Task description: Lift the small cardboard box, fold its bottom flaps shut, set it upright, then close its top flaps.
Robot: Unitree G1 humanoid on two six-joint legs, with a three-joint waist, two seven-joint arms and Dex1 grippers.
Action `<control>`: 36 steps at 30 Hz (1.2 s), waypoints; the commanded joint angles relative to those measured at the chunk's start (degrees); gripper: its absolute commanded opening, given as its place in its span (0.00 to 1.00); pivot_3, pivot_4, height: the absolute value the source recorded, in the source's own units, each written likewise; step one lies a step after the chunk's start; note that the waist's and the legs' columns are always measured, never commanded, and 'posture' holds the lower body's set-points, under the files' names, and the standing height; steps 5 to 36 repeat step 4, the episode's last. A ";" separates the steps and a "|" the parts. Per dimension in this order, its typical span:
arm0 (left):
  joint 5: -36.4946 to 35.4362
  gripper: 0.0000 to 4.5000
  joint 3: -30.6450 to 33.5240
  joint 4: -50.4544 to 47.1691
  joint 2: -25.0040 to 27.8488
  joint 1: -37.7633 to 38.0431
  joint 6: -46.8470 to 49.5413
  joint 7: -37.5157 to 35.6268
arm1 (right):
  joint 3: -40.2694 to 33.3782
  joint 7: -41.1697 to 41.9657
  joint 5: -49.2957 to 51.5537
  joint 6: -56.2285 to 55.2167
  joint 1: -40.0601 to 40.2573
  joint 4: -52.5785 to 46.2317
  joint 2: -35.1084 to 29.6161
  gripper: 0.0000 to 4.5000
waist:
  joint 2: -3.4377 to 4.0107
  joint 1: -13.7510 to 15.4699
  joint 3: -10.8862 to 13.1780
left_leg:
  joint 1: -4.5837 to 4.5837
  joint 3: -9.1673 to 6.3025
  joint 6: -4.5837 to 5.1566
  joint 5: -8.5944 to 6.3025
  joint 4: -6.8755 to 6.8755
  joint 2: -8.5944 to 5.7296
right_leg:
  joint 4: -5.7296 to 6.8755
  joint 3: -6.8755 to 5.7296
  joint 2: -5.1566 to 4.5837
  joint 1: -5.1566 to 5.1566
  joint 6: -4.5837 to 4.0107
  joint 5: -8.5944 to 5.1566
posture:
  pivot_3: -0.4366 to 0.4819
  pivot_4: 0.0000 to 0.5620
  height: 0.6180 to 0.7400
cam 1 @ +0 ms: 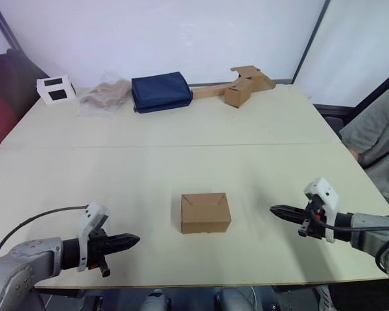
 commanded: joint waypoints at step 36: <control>-0.17 0.01 1.56 1.26 -0.56 -1.19 -2.85 0.17 | -0.04 1.01 -0.85 -2.46 0.15 0.85 -0.19 0.00 | 0.00 -0.02 0.00 | 0.00 0.00 0.00 0.00 -0.01 0.00 | 0.00 0.00 0.00 0.00 0.00 0.00 | 0.48 0.27 1.00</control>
